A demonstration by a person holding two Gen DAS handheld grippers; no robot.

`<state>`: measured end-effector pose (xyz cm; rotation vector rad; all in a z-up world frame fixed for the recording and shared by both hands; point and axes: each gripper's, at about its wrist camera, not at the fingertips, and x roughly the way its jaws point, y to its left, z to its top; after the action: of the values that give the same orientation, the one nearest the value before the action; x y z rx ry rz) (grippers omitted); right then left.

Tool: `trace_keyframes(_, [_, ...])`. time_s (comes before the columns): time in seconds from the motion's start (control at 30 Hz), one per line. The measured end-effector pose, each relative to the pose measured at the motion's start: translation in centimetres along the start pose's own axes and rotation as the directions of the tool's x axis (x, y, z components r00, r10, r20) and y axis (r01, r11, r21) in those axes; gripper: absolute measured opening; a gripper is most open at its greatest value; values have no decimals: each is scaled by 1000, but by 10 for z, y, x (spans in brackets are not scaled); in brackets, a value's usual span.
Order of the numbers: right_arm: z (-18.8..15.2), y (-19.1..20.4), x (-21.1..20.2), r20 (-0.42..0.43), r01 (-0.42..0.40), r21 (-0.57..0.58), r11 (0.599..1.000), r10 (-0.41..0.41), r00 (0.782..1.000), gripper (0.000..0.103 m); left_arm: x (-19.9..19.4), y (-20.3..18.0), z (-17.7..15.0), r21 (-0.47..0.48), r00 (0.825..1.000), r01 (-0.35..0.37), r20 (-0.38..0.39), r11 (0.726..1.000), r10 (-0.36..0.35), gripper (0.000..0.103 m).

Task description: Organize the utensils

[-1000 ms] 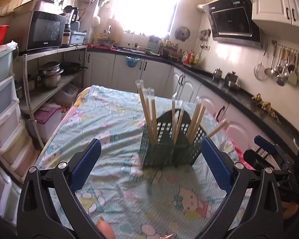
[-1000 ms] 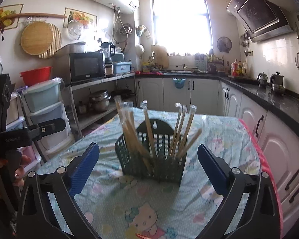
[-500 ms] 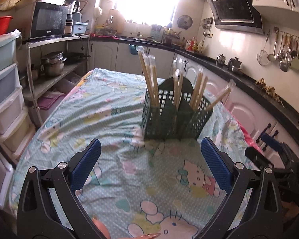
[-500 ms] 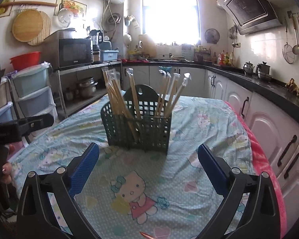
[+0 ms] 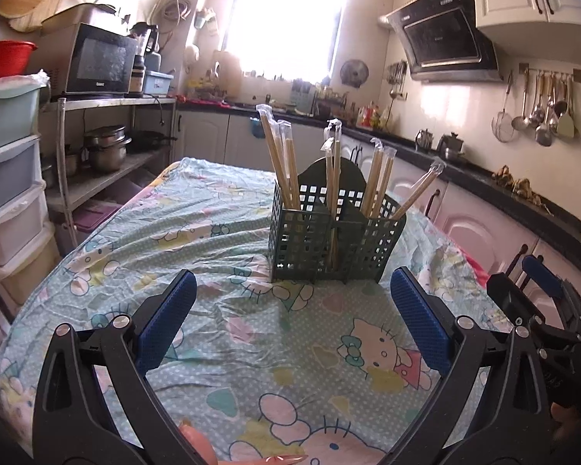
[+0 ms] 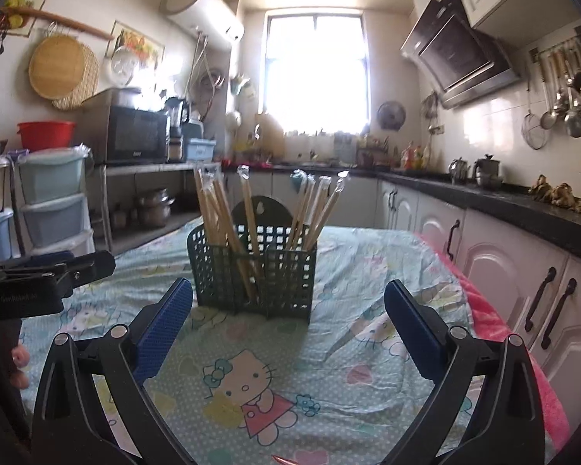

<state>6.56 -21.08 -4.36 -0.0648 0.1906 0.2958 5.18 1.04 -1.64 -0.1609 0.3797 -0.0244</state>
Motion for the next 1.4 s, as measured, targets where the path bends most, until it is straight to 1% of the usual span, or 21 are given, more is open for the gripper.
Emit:
trace_keyframes(0.1, [-4,3,-2,14,4,-10,1000,-4,1000,97,-3,-4,-3,25,1000,1,30,1000,-2,92])
trace_keyframes(0.27, [-7,4,-2,17,-3,5,1000,3,1000,96,-5,-5,-5,31,999,2,54,1000,-3,92])
trace_keyframes(0.53, [-8,2,-3,13,-2,22,1000,2,1000,97,-4,-5,-7,27,999,5,51,1000,-6,92])
trace_keyframes(1.4, [-8,5,-4,6,-14,21,1000,14,1000,97,-6,-4,-6,27,998,1,58,1000,-2,92])
